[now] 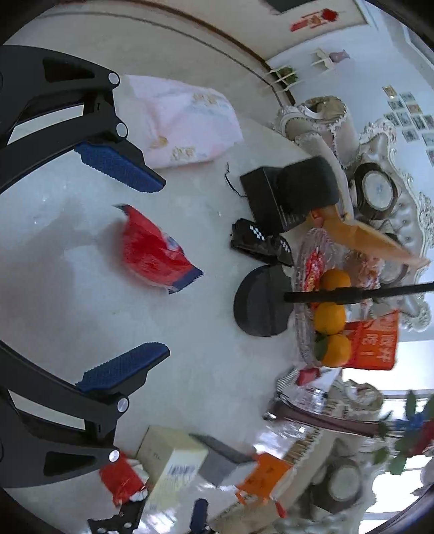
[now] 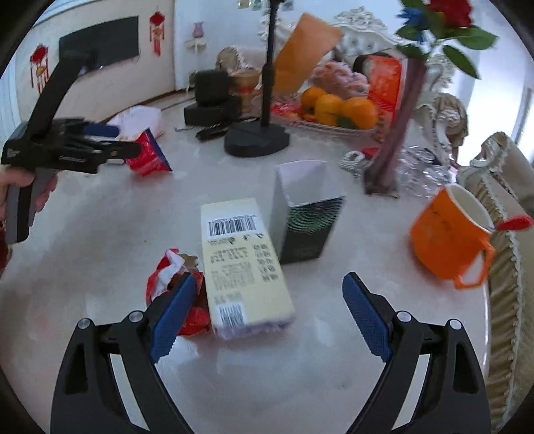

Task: Collect trash
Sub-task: 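Grasp the cream barcode box with the right tool while the left grasps the red snack bag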

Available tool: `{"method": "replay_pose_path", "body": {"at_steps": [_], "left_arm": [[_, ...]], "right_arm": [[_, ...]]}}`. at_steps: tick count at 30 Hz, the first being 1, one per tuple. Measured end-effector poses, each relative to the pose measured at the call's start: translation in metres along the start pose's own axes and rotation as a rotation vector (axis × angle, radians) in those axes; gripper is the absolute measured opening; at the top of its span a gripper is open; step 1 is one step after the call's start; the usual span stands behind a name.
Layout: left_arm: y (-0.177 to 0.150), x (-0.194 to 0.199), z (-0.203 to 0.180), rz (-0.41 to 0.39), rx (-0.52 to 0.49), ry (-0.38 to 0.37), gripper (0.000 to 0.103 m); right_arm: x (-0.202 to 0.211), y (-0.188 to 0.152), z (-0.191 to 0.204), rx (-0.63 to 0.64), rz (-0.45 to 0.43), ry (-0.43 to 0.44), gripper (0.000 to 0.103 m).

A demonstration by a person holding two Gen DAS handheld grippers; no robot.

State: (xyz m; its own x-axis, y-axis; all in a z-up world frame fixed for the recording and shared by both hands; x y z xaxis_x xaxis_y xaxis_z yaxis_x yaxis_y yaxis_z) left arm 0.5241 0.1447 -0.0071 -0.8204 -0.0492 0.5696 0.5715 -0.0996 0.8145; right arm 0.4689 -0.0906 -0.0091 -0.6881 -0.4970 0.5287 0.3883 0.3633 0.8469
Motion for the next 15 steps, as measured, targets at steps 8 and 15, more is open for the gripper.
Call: {"method": "replay_pose_path", "body": {"at_steps": [8, 15], "left_arm": [[-0.004, -0.041, 0.003, 0.082, -0.058, 0.064, 0.089], [-0.02, -0.056, -0.003, 0.142, -0.015, 0.051, 0.075]], "right_arm": [[-0.035, 0.008, -0.014, -0.132, 0.071, 0.075, 0.085], [-0.043, -0.007, -0.006, -0.218, 0.152, 0.104, 0.058]]}}
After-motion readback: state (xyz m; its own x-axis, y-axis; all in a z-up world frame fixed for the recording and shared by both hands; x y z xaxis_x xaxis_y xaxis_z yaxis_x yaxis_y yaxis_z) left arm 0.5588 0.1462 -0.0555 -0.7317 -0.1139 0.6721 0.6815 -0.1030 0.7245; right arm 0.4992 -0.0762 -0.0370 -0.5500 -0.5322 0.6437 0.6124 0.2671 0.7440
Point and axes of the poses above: each gripper's, at about its wrist camera, not at the fingertips, and x roughly against the way its jaws point, z to its left, y to its top, the point moved 9 cm from there along -x, roughly the way its jaws point, and after that the axes turned 14 degrees about -z, right-handed, at the moved point
